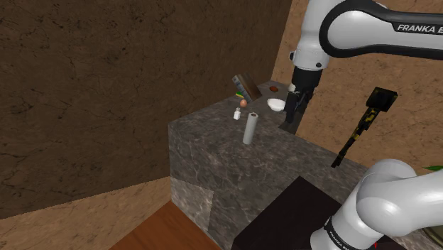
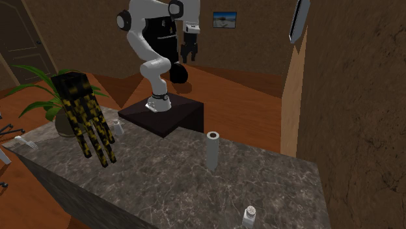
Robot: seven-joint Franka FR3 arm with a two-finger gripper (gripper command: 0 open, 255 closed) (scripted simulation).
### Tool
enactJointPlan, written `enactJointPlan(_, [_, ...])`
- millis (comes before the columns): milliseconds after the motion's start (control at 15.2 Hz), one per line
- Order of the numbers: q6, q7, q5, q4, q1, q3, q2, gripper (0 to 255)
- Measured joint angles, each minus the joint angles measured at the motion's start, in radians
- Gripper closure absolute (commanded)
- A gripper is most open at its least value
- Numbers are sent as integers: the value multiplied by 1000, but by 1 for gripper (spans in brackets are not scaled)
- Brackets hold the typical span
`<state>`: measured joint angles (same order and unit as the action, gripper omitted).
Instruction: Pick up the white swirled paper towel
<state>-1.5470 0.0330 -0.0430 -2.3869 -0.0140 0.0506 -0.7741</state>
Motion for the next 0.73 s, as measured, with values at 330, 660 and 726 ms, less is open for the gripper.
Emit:
enactJointPlan(330, [-82,26,-19,4,21,-38,84,0])
enactJointPlan(660, [-202,66,-38,47,50,-96,238,0])
enactJointPlan(726, [-228,70,-37,57,53,-104,275,0])
